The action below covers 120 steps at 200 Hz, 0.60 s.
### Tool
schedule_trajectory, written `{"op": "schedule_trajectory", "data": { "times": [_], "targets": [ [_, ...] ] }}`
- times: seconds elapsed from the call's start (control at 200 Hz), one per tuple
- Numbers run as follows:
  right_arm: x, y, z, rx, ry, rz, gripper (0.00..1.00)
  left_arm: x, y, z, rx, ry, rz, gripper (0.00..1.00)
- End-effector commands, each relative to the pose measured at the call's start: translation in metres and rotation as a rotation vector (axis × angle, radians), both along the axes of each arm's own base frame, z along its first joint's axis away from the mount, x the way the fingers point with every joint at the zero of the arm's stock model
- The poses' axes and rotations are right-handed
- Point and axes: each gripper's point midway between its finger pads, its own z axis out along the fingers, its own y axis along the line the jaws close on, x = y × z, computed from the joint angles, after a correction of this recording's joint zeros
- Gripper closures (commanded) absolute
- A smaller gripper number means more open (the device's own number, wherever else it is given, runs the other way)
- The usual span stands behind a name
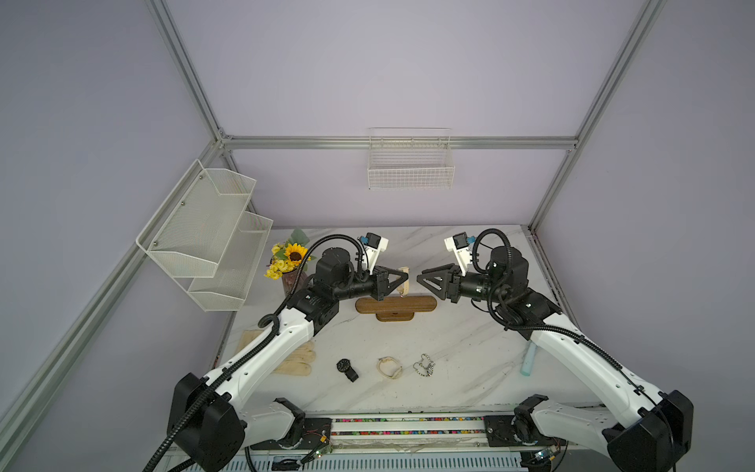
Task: Place watch on stand
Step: Pick up the watch at the center of the board.
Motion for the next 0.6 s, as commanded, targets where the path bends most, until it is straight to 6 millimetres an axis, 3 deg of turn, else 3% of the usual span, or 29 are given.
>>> {"op": "schedule_trajectory", "data": {
  "times": [0.0,0.11,0.21,0.285,0.425,0.595],
  "targets": [
    [-0.003,0.003,-0.003,0.045,0.118,0.041,0.59,-0.002,0.010,0.036,-0.007,-0.244,0.035,1.00],
    [-0.004,0.010,-0.013,0.090,0.288,0.087,0.69,-0.008,0.016,0.033,0.026,-0.367,0.043,1.00],
    [-0.011,0.018,-0.012,0.137,0.412,0.163,0.71,-0.010,0.019,0.030,0.056,-0.436,0.048,1.00],
    [-0.015,0.016,-0.001,0.162,0.418,0.162,0.67,-0.012,0.018,0.026,0.077,-0.472,0.030,1.00],
    [-0.016,0.015,0.014,0.197,0.454,0.148,0.45,-0.015,0.010,0.018,0.094,-0.482,-0.012,1.00],
    [-0.007,0.017,0.010,0.233,0.543,0.123,0.39,-0.024,-0.003,0.011,0.116,-0.512,-0.058,1.00]
  ]
}}
